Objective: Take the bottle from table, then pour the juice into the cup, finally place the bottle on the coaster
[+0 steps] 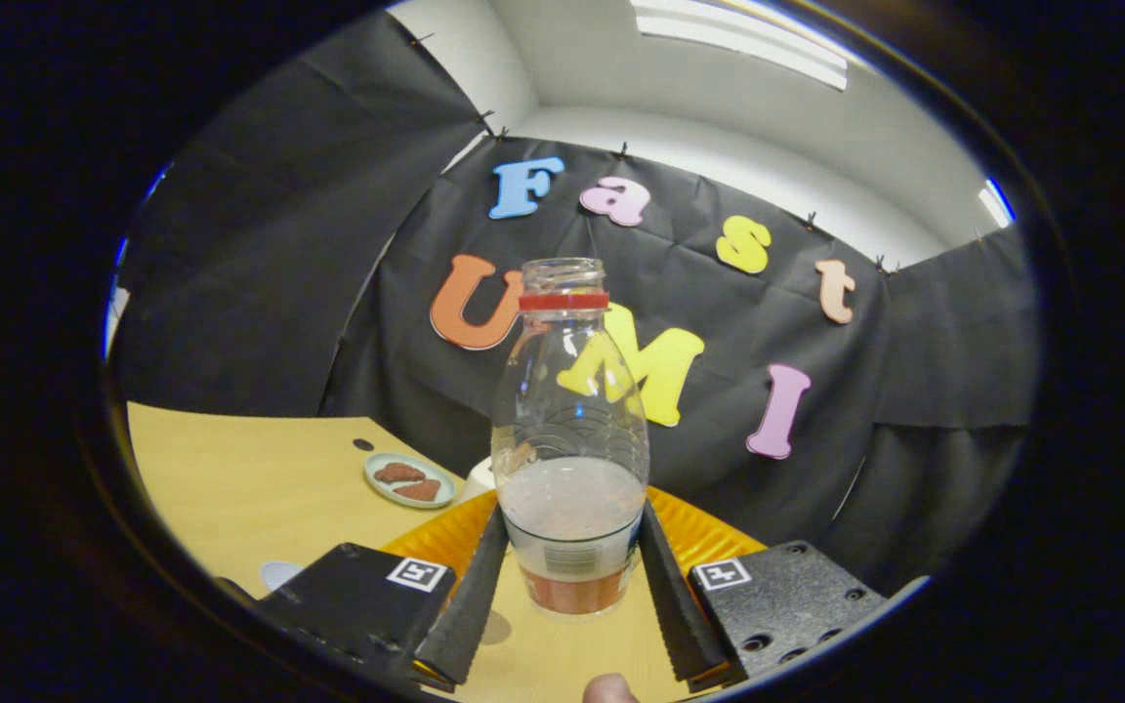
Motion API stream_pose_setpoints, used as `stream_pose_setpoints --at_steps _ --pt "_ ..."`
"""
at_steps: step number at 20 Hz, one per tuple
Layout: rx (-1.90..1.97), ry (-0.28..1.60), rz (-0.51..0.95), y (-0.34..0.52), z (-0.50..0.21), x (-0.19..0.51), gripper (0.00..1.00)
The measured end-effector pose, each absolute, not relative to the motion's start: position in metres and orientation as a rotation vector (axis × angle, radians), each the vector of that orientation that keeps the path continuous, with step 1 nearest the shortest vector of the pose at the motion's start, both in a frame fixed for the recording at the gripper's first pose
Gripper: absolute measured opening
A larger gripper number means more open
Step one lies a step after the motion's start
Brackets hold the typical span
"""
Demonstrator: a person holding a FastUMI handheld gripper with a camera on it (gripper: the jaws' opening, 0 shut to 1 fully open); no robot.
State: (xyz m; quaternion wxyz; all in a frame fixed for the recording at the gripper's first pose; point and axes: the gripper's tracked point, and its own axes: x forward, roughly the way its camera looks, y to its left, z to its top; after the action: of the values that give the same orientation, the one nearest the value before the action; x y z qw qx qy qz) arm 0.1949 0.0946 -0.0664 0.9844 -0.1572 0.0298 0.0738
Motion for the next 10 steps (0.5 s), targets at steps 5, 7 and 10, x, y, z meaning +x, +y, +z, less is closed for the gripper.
stream_pose_setpoints --at_steps 5,7,10 --pt "-0.186 0.082 0.179 0.107 -0.079 0.218 0.77" --pt "-0.141 0.102 0.192 0.112 -0.09 0.229 0.77" --pt "-0.088 0.144 0.203 0.115 -0.118 0.247 0.77"
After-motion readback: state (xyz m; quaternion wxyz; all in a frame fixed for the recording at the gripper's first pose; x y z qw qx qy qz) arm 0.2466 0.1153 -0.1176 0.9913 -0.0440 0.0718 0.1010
